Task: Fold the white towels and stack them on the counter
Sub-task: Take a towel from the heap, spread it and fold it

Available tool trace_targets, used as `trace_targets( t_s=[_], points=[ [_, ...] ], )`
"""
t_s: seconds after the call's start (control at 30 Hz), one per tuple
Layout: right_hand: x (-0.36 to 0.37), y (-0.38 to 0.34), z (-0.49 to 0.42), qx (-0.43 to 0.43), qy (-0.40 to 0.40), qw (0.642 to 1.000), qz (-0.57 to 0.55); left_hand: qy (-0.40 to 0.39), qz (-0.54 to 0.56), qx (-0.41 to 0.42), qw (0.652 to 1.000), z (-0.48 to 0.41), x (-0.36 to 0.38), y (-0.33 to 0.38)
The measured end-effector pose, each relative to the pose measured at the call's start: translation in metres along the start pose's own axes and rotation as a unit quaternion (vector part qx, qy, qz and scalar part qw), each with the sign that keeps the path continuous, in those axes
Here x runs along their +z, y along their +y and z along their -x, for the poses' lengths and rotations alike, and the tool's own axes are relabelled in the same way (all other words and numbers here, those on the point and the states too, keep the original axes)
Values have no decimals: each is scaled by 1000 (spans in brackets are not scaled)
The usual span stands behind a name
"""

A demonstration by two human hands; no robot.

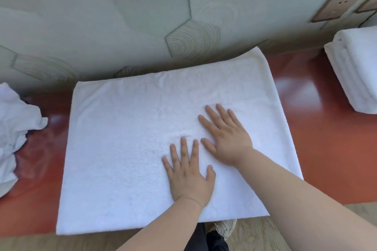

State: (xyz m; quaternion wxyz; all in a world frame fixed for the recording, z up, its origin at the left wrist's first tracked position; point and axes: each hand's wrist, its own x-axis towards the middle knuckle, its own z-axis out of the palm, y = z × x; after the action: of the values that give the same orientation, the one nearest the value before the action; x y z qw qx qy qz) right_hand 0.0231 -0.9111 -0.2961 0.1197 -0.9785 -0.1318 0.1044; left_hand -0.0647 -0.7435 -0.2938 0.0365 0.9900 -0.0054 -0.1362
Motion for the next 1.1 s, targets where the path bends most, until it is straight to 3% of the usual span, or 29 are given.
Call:
trace_targets(
  t_s=[0.17,0.27,0.37,0.5,0.6,0.9,1.0,1.1],
  points=[
    [-14,39,-40,175,14,985,9,-9,13,2,1000,1,-1,-3],
    [-23,47,-55,162,-15,987,17,-22,7,60,998,-4,-11,-3],
    [-36,66,-73,124,-22,992,25,-16,15,153,988,-78,-36,-14],
    [-58,106,-104,176,-10,984,13,-14,-29,101,994,-217,-79,-51],
    [-64,124,-124,210,23,977,40,9,-41,89,995,-270,-89,-69],
    [-68,141,-147,262,130,956,25,52,-27,90,994,-278,-87,-66],
    [-65,143,-150,259,124,957,39,55,-24,87,994,-281,-85,-66],
    [-69,137,-152,271,67,959,42,61,-20,88,994,-282,-83,-68]
  ],
)
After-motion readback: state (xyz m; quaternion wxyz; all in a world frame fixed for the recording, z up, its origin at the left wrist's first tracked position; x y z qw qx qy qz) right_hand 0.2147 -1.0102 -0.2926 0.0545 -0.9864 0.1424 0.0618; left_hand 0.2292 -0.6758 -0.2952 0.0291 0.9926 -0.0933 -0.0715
